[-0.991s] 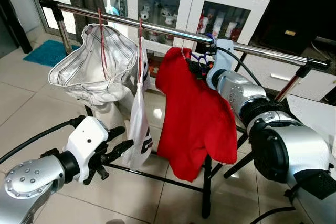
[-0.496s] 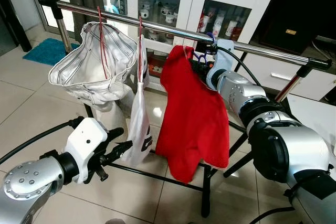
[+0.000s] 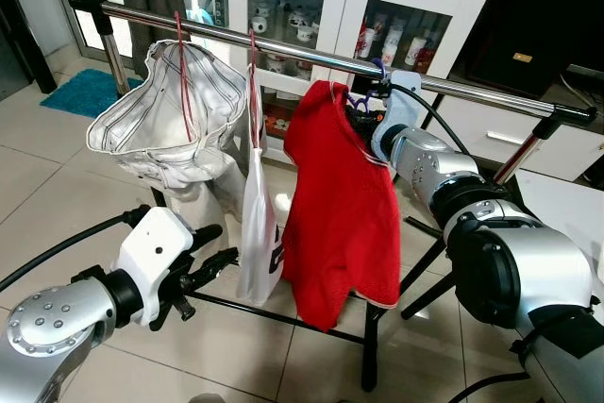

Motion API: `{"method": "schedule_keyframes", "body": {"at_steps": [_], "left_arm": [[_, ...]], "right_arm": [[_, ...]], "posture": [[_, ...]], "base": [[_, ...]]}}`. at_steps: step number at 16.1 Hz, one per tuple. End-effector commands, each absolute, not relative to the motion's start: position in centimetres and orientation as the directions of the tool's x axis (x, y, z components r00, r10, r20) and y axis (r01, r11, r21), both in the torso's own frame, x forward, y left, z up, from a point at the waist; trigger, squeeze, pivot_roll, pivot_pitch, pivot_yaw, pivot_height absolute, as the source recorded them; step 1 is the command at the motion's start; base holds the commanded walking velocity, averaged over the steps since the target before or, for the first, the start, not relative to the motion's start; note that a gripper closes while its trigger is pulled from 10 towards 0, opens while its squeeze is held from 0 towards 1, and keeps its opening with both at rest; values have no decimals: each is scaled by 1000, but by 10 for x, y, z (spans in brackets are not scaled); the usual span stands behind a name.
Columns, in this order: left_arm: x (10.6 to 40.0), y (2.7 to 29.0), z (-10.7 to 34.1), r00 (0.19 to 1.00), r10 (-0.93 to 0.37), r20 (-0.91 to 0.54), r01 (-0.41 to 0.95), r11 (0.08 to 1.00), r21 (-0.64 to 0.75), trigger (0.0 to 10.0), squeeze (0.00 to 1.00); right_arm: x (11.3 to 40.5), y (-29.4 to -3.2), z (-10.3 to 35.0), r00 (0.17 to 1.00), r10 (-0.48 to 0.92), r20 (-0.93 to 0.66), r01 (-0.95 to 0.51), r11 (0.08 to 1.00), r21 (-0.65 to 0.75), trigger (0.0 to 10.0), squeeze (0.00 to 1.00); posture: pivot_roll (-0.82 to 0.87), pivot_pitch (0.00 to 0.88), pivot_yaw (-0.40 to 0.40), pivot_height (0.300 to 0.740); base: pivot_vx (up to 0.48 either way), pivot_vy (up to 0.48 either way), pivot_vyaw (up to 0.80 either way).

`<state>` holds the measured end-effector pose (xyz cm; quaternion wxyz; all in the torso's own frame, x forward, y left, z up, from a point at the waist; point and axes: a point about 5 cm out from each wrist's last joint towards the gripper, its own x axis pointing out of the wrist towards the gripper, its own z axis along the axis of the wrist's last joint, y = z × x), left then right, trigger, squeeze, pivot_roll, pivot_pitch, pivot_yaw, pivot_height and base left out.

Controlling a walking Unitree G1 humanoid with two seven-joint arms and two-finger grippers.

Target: Hang hanger

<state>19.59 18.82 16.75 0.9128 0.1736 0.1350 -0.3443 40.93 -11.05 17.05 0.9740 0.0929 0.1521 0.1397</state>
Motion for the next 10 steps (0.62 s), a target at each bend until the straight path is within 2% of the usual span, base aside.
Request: {"method": "schedule_keyframes", "body": {"at_steps": [1,5,10], "left_arm": [[198,184,169,722,-597,-351,683,696,222,10000,0],[201,181,170,724,-606,-330,683,696,222,10000,0],[211,174,172,733,-624,-270,677,706,207,10000,0]], "right_arm": [[412,-110,178,920,298,-256,-243,944,224,0,0],[412,-113,180,929,284,-237,-229,945,234,0,0],[418,-120,201,950,286,-122,-243,928,283,0,0]], "posture": [[124,33,-147,740],[113,22,-145,740],[83,0,-142,740]], "base": [[0,0,0],[0,0,0],[0,0,0]]}}
